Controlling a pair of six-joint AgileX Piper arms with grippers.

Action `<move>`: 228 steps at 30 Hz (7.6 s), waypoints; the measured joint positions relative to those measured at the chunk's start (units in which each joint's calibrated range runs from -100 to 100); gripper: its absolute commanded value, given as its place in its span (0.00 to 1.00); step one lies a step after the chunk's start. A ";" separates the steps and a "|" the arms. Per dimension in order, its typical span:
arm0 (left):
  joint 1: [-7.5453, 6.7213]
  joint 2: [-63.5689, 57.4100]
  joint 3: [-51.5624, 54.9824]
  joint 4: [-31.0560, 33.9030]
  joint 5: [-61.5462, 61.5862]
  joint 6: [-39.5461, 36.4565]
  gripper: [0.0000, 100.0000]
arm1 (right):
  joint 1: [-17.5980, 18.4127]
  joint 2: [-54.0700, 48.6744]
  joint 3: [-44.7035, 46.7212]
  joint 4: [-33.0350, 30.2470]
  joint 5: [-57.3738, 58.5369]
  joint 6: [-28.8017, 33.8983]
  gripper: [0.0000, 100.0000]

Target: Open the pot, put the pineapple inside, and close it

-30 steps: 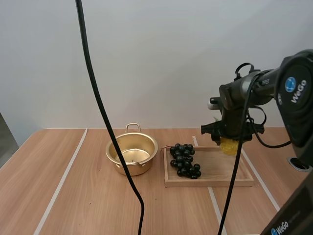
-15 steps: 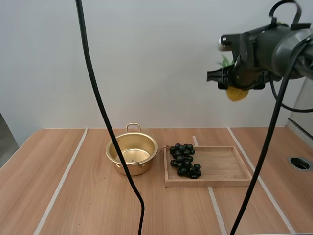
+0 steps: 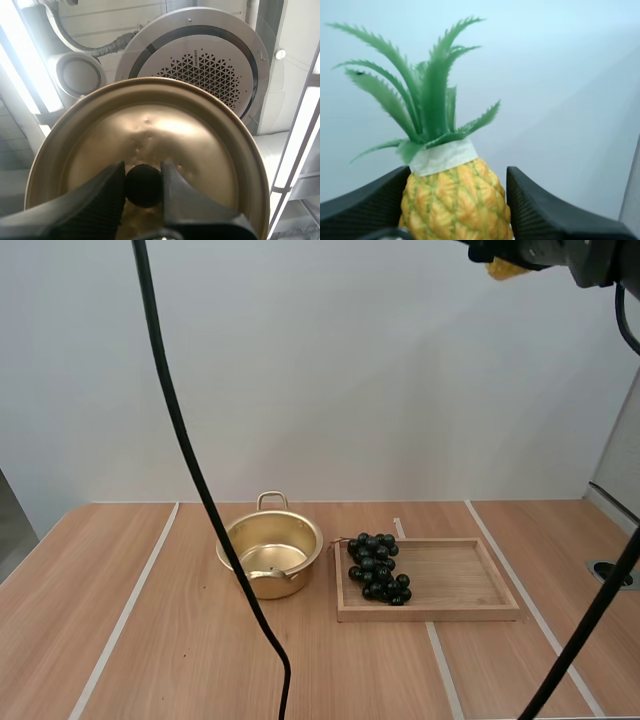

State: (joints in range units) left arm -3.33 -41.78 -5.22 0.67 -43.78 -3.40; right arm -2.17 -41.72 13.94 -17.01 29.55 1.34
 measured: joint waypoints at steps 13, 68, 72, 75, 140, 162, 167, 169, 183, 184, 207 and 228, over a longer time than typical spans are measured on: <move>0.00 -1.76 0.00 0.13 4.01 0.00 0.00 | 4.07 0.00 -1.04 7.08 -4.35 -2.61 0.00; 0.00 -1.39 0.00 0.25 12.01 1.87 0.00 | 22.95 46.80 -1.10 38.47 32.63 -37.99 0.00; 0.00 -1.39 0.00 0.25 12.01 1.87 0.00 | 23.05 48.14 -1.10 35.29 32.99 -37.99 0.00; 0.00 -1.39 0.00 0.25 12.01 1.87 0.00 | 23.05 49.33 -1.10 31.06 33.34 -36.67 0.00; 0.00 -1.25 0.00 0.48 15.65 2.97 0.00 | 23.11 55.78 -1.20 17.01 43.96 -25.95 1.00; 0.00 -1.11 0.00 0.48 15.97 2.97 0.00 | 23.11 41.92 -1.20 13.79 34.12 -25.95 1.00; 0.00 -1.11 0.00 0.48 15.97 2.97 0.00 | 23.11 35.64 -1.20 11.49 33.93 -24.75 1.00; 0.00 -1.11 0.00 0.48 15.97 2.97 0.00 | 22.95 32.98 -1.20 10.44 33.93 -23.76 1.00; 0.00 -1.11 0.00 0.48 17.23 2.97 0.00 | 15.01 13.62 -1.20 -14.07 29.33 0.37 1.00; 0.00 -1.11 0.00 0.48 18.30 2.97 0.00 | 14.11 12.63 -1.20 -15.90 28.95 2.34 1.00; 0.00 -0.97 11.79 -2.35 28.54 2.97 0.00 | 9.74 -7.29 -1.20 -33.90 26.20 14.11 1.00; 0.00 -0.53 29.80 -2.38 49.29 2.97 0.00 | 9.74 -8.22 -1.20 -37.49 43.28 14.29 1.00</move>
State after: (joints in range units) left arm -3.33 -42.31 24.59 -1.72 5.51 -0.43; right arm 7.57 -49.94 12.74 -54.49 72.82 15.63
